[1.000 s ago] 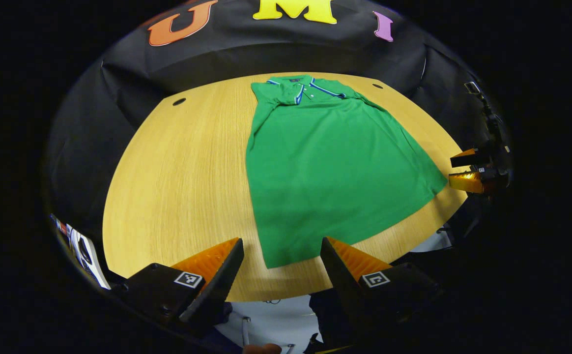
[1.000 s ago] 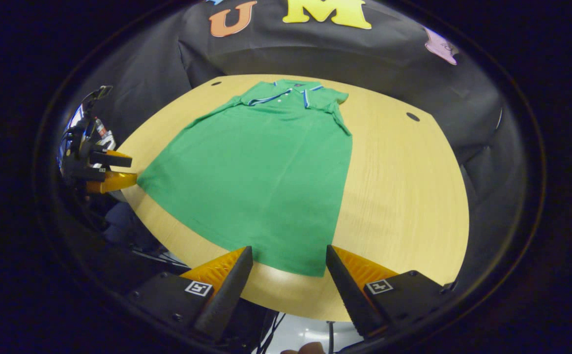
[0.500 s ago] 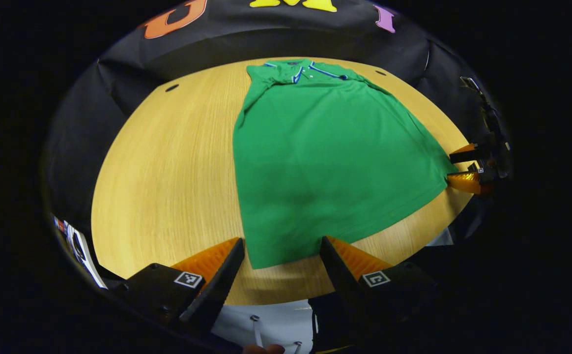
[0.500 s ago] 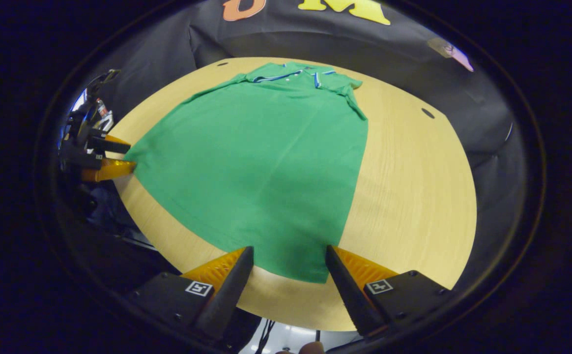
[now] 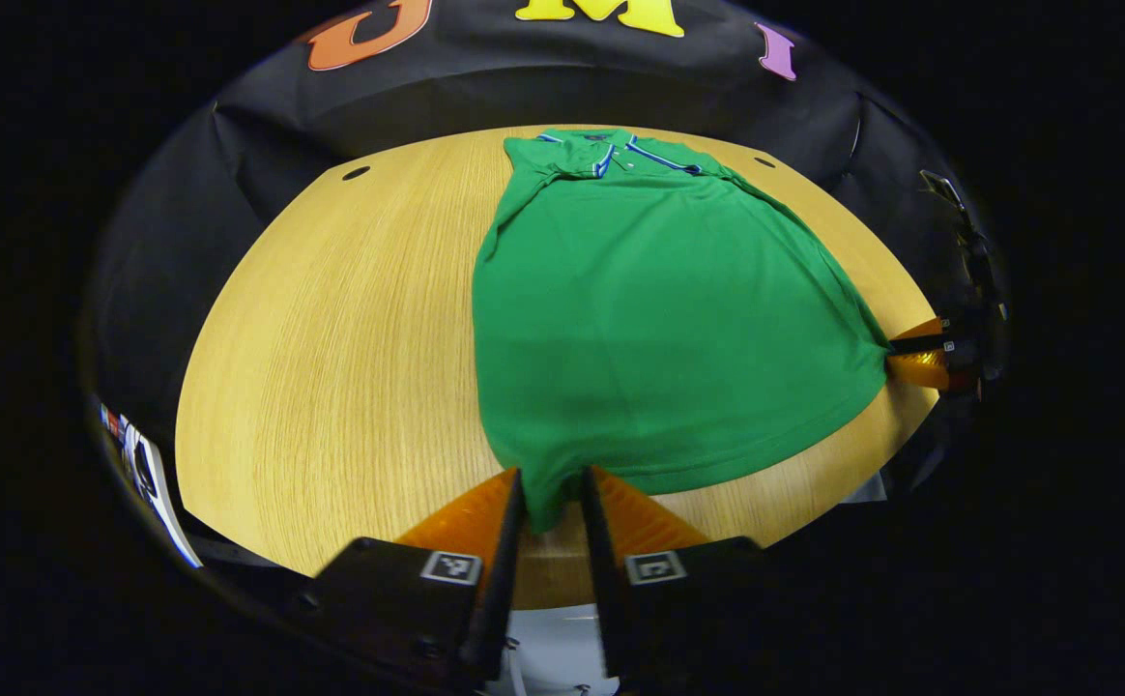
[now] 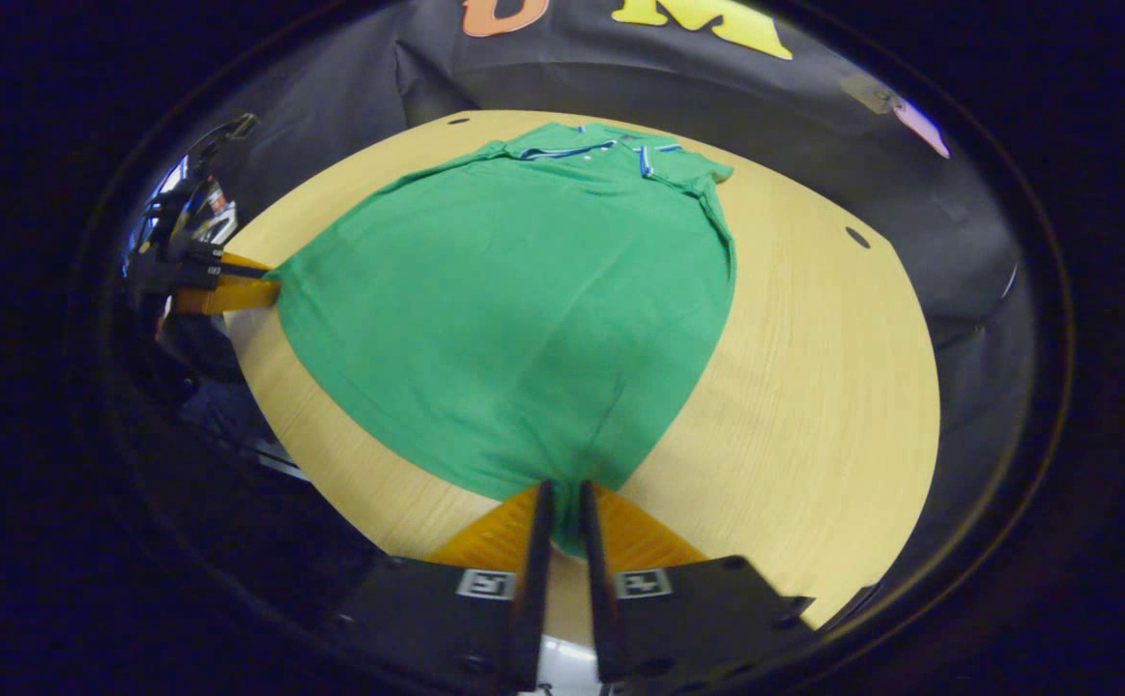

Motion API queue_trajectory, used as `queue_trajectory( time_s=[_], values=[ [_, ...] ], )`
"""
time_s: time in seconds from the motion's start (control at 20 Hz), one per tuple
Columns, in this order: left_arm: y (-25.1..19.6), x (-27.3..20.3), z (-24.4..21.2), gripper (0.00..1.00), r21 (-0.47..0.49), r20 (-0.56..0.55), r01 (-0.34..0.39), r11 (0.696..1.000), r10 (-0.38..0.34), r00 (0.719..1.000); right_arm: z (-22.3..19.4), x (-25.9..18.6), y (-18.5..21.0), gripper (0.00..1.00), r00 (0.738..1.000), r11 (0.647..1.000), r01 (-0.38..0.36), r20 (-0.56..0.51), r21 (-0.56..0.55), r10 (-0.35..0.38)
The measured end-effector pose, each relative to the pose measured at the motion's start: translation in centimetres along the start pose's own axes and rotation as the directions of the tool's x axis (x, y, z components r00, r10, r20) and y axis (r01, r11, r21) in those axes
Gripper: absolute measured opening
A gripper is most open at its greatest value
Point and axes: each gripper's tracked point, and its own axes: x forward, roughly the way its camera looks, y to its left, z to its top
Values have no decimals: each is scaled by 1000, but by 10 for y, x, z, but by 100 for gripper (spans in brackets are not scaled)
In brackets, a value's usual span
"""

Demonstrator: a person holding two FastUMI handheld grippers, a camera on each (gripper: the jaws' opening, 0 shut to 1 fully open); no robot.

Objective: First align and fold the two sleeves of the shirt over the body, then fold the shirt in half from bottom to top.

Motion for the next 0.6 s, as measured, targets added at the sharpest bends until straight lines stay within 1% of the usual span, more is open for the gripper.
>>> queue_trajectory(
  time_s=[0.05, 0.1, 0.15, 0.2, 0.25, 0.3, 0.35, 0.4, 0.5, 0.6],
  values=[
    [0, -2, 0, 18, -19, 9, 14, 1000, -14, 1000, -1, 2, 0, 11, 1000, 1000, -3, 4, -4, 3],
    [1, -1, 1, 4, -21, 5, 26, 999, -26, 1000, 1, 1, 2, 7, 1000, 1000, -8, 9, 11, 7],
    [1, -3, 0, 4, -18, -4, 40, 999, -40, 999, 1, 1, 3, 3, 1000, 999, -18, 12, 30, 18],
    [0, -4, -2, 3, -23, -16, 53, 998, -53, 998, 1, 2, 4, 6, 999, 998, -34, 6, 49, 34],
    [-2, -5, -2, 3, -42, -24, 72, 997, -73, 997, 1, 0, 4, 0, 999, 996, -46, 4, 75, 46],
    [-8, -6, 0, 3, -62, -31, 96, 993, -98, 995, 3, -2, 3, 3, 999, 993, -52, 5, 103, 52],
    [-11, -10, 0, 3, -63, -36, 112, 992, -115, 993, 7, -6, 0, 0, 998, 990, -55, 15, 132, 53],
    [-11, -12, 1, 3, -43, -36, 116, 992, -118, 992, 13, -9, -2, 2, 998, 985, -65, 30, 161, 61],
    [-10, -16, 12, 3, -9, -18, 123, 992, -123, 992, 29, -16, -2, 2, 993, 971, -104, 76, 214, 90],
    [-12, -24, 32, 3, -7, 22, 138, 990, -137, 990, 44, -22, -7, 3, 989, 961, -125, 112, 246, 100]
  ],
)
